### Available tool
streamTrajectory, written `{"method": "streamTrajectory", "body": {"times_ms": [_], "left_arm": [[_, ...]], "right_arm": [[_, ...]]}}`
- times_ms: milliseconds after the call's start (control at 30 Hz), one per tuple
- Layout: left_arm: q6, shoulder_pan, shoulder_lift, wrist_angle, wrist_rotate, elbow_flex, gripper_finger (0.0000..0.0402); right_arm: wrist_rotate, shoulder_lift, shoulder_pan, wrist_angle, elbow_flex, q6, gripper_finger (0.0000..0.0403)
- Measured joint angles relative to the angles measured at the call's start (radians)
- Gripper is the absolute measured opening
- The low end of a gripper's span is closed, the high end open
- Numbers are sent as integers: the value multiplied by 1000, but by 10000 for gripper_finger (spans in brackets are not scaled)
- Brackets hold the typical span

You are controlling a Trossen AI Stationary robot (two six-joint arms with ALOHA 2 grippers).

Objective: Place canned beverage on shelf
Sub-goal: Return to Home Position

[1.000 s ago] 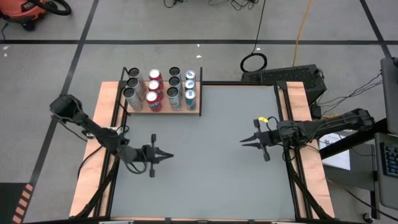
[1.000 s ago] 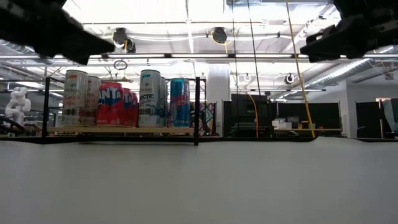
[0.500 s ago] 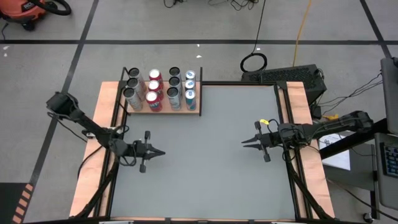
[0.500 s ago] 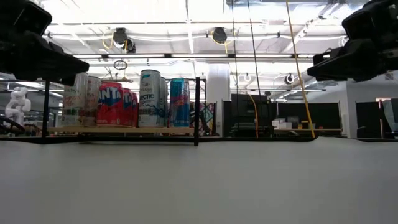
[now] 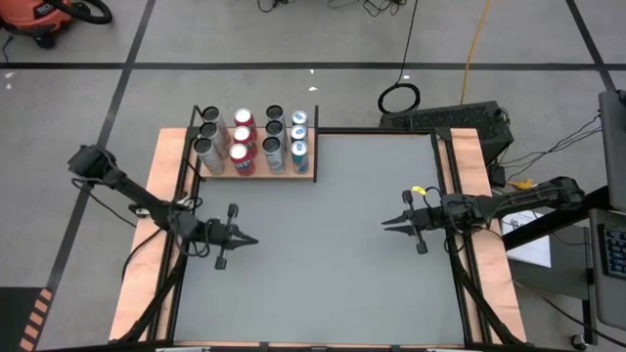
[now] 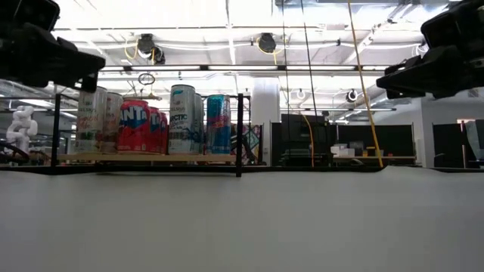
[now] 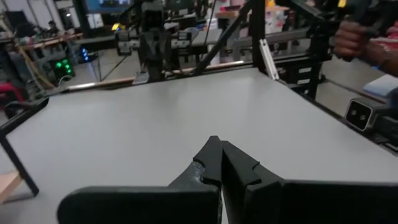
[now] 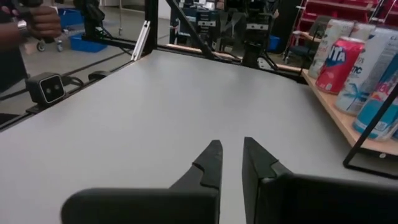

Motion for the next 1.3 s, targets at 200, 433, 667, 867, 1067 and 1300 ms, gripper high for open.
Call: {"method": "streamTrajectory", "body": {"times_ms": [200,433,667,867,1067,1300], "left_arm": [[18,68,-68,-62,61,0,0],[10,84,-147,-152,92,0,0],[35,84,-248,-210,85,0,0],[34,84,-370,-304,80,-1,0],[34,83,-492,-404,36,-1,0],[34,83,-598,-493,22,-2,0]], "right_arm": [[-1,0,0,-20,-1,35,0],[0,-9,0,-60,-3,38,0],[3,-82,0,-138,-3,38,0],[57,-186,0,-217,-3,26,0],[57,-295,0,-274,-4,6,0],[102,-355,-1,-287,-3,22,0]]}}
